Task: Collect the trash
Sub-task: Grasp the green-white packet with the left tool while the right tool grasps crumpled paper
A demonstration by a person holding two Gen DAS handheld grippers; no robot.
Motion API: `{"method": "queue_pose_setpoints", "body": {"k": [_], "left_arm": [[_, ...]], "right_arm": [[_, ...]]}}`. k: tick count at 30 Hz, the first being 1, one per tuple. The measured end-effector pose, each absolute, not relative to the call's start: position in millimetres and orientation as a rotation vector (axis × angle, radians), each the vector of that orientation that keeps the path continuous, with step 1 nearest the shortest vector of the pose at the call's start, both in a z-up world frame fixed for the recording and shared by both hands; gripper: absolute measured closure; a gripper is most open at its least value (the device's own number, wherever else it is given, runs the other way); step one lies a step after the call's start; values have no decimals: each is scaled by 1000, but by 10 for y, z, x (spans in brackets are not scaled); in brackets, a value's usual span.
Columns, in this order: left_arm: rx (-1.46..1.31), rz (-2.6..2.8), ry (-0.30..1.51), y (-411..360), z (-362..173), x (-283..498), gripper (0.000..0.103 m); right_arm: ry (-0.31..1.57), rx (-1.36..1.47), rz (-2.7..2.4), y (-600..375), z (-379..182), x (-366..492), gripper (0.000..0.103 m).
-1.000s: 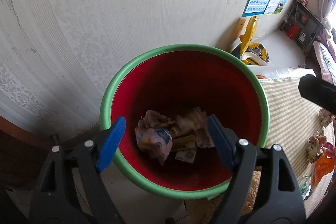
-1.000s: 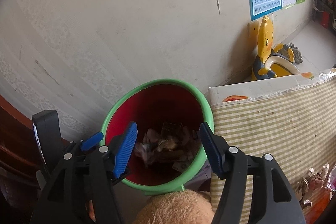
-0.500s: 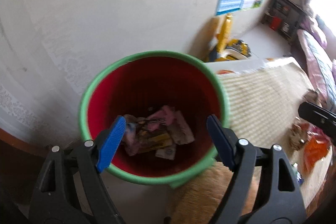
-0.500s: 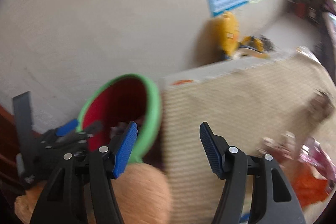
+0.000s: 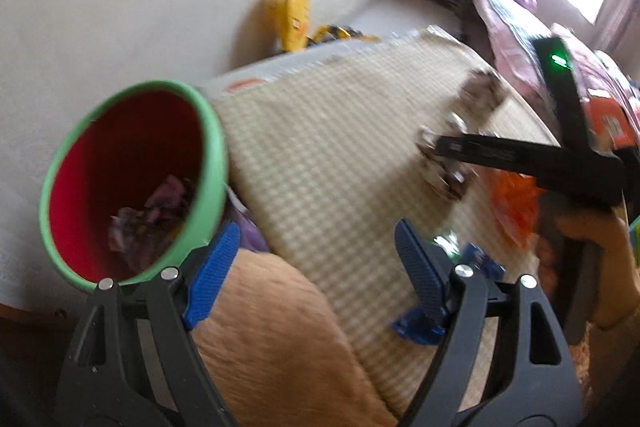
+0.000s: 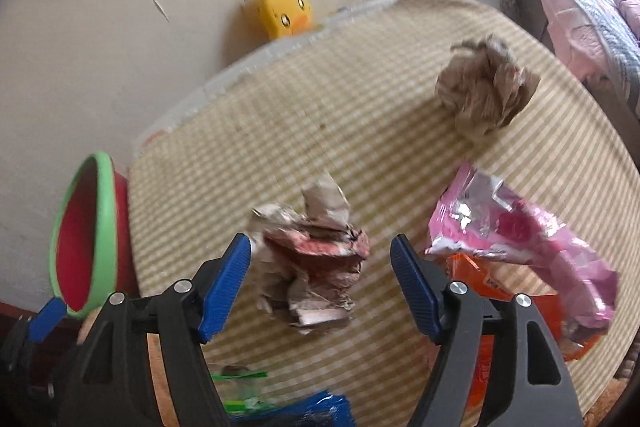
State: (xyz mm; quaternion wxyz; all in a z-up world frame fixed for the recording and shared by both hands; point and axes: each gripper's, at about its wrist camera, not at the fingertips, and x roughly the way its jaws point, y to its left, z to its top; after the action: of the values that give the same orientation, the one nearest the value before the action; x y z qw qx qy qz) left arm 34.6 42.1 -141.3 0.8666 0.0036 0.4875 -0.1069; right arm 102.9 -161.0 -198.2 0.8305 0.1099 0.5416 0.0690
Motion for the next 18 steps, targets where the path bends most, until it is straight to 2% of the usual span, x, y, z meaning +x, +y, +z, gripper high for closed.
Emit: {"method": "queue_pose_setpoints", "body": {"k": [2, 4, 12, 18], "left_arm": [[23, -246, 1033, 309, -1431, 305, 26], [35, -258, 1041, 239, -1436, 272, 26], [21, -341, 1134, -31, -1671, 267, 26], [12, -375, 1226, -303, -1972, 384, 26]], "right_arm": [[1157, 252, 168, -1631, -2038, 1009, 54], [1142, 266, 177, -1672, -2013, 963, 65], [995, 331, 216, -1956, -1533, 555, 66], [959, 388, 198, -2190, -1419, 259, 65]]}}
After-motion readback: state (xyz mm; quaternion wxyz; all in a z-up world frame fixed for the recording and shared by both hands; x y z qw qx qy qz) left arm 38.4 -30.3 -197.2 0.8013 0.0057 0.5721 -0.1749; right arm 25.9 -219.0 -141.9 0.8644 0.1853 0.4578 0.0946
